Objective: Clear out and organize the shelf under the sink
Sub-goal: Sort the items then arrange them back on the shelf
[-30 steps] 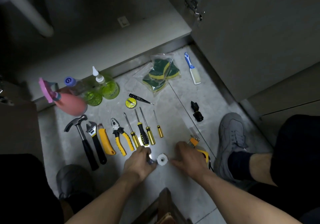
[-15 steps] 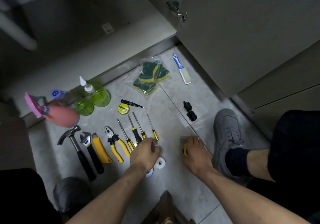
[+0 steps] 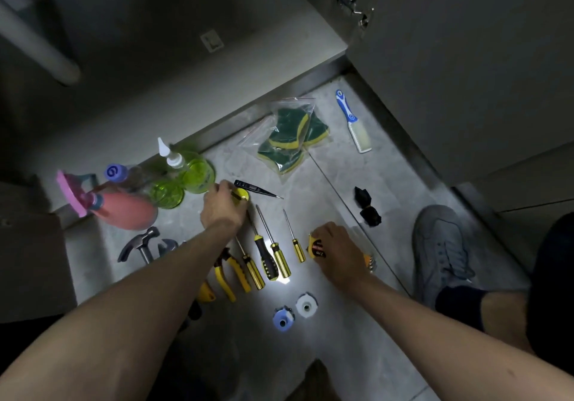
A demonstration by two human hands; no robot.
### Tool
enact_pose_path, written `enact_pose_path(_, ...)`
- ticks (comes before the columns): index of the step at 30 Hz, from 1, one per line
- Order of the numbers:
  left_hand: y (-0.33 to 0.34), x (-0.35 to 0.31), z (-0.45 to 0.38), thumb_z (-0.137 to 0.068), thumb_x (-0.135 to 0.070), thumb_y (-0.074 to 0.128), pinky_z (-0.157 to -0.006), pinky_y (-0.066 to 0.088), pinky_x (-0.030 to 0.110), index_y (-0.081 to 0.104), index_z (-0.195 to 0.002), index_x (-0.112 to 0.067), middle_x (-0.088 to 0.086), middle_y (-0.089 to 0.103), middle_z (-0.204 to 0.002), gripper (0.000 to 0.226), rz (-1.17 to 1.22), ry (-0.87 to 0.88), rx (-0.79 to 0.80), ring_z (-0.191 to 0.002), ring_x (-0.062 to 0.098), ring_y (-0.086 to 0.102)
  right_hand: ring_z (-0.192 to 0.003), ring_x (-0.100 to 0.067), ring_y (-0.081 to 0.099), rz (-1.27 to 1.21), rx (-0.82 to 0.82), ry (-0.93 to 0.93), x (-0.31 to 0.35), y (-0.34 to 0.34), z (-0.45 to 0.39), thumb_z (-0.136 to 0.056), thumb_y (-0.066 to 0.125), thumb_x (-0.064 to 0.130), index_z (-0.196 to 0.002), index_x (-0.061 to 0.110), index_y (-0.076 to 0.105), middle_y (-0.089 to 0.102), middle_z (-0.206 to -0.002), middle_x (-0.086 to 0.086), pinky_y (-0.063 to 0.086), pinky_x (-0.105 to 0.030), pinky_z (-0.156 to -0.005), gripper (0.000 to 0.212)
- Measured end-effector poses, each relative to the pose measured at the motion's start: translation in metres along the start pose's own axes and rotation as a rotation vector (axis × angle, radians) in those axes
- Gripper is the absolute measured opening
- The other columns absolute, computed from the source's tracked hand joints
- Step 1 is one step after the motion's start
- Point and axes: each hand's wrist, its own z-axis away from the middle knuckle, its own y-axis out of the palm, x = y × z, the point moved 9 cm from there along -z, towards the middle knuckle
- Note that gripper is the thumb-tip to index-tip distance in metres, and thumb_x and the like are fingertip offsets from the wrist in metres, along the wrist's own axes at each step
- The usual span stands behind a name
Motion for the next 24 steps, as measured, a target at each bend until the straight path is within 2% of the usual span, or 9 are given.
enact_pose_path(3, 0.011, 0.006, -0.008, -0.086, -0.042, 0.071, -0.094, 0.049, 0.049, 0.054, -0.126, -0.021, 0.008, 0.047, -0.134, 0.049, -0.007, -0.023, 0.041, -0.125, 0.034, 0.048, -0.112, -0.03, 0.051, -0.025, -0.001, -0.04, 0.0, -0.003, -0.003, -0.068, 0.059, -0.014, -0.123, 0.01, 0.061, 0.058, -0.124, -0.007, 0.046, -0.04, -0.083, 0.06)
enact_pose_path(6, 0.016, 0.011, -0.01, -0.084, -0.042, 0.074, -0.092, 0.05, 0.048, 0.053, -0.126, -0.02, 0.009, 0.049, -0.132, 0.052, 0.019, -0.037, 0.032, -0.123, 0.034, 0.05, -0.121, -0.031, 0.053, -0.018, 0.003, -0.073, 0.003, -0.007, -0.003, -0.07, 0.06, -0.015, -0.129, 0.009, 0.061, 0.059, -0.13, -0.008, 0.046, -0.04, -0.093, 0.064)
enact_pose_path(9, 0.016, 0.014, -0.011, -0.082, -0.043, 0.076, -0.091, 0.05, 0.047, 0.054, -0.127, -0.021, 0.008, 0.05, -0.131, 0.054, 0.044, -0.037, 0.013, -0.122, 0.033, 0.051, -0.128, -0.028, 0.05, -0.033, -0.063, -0.047, -0.003, -0.019, 0.004, -0.081, 0.072, 0.005, -0.137, 0.01, 0.057, 0.056, -0.139, -0.008, 0.044, -0.039, -0.102, 0.057)
enact_pose_path(11, 0.015, 0.013, -0.013, -0.08, -0.047, 0.077, -0.09, 0.051, 0.046, 0.054, -0.128, -0.022, 0.007, 0.05, -0.131, 0.058, 0.035, -0.029, 0.02, -0.122, 0.032, 0.052, -0.121, -0.027, 0.051, -0.052, -0.176, 0.076, -0.018, -0.034, 0.015, -0.088, 0.073, 0.022, -0.134, 0.011, 0.057, 0.057, -0.133, -0.007, 0.046, -0.039, -0.096, 0.05)
enact_pose_path(13, 0.015, 0.01, -0.013, -0.079, -0.049, 0.078, -0.09, 0.051, 0.046, 0.055, -0.128, -0.022, 0.006, 0.051, -0.131, 0.06, 0.002, -0.009, 0.04, -0.12, 0.032, 0.053, -0.116, -0.03, 0.051, -0.052, -0.239, 0.255, -0.043, -0.041, 0.03, -0.092, 0.066, 0.021, -0.13, 0.01, 0.057, 0.058, -0.126, -0.009, 0.046, -0.04, -0.09, 0.04)
enact_pose_path(15, 0.013, 0.008, -0.013, -0.079, -0.048, 0.077, -0.091, 0.051, 0.046, 0.057, -0.127, -0.022, 0.007, 0.055, -0.128, 0.058, -0.02, -0.004, 0.045, -0.117, 0.033, 0.056, -0.115, -0.03, 0.049, 0.013, -0.151, 0.376, -0.063, -0.035, 0.043, -0.091, 0.061, 0.016, -0.126, 0.013, 0.057, 0.054, -0.125, -0.009, 0.045, -0.038, -0.086, 0.035)
enact_pose_path(18, 0.003, 0.007, -0.007, -0.075, -0.055, 0.075, -0.087, 0.053, 0.044, 0.06, -0.121, -0.021, 0.006, 0.063, -0.117, 0.059, -0.004, -0.013, 0.025, -0.109, 0.032, 0.061, -0.117, -0.026, 0.046, 0.113, -0.016, 0.423, -0.08, -0.021, 0.054, -0.087, 0.064, 0.018, -0.119, 0.02, 0.056, 0.049, -0.123, -0.004, 0.046, -0.035, -0.084, 0.033)
enact_pose_path(22, -0.013, -0.023, 0.011, -0.075, -0.063, 0.068, -0.08, 0.051, 0.039, 0.06, -0.116, -0.026, 0.0, 0.06, -0.114, 0.056, 0.005, 0.191, -0.071, -0.106, 0.026, 0.059, -0.119, -0.025, 0.045, 0.095, -0.029, 0.486, -0.087, -0.017, 0.057, -0.09, 0.063, 0.021, -0.12, 0.022, 0.056, 0.052, -0.124, -0.003, 0.046, -0.035, -0.085, 0.031)
enact_pose_path(24, -0.006, -0.05, 0.023, -0.076, -0.065, 0.067, -0.079, 0.049, 0.037, 0.058, -0.115, -0.029, -0.005, 0.057, -0.111, 0.054, 0.0, 0.346, -0.034, -0.104, 0.021, 0.057, -0.117, -0.026, 0.049, 0.01, -0.03, 0.534, -0.09, -0.016, 0.058, -0.09, 0.06, 0.022, -0.12, 0.022, 0.057, 0.052, -0.125, -0.004, 0.045, -0.035, -0.081, 0.03)
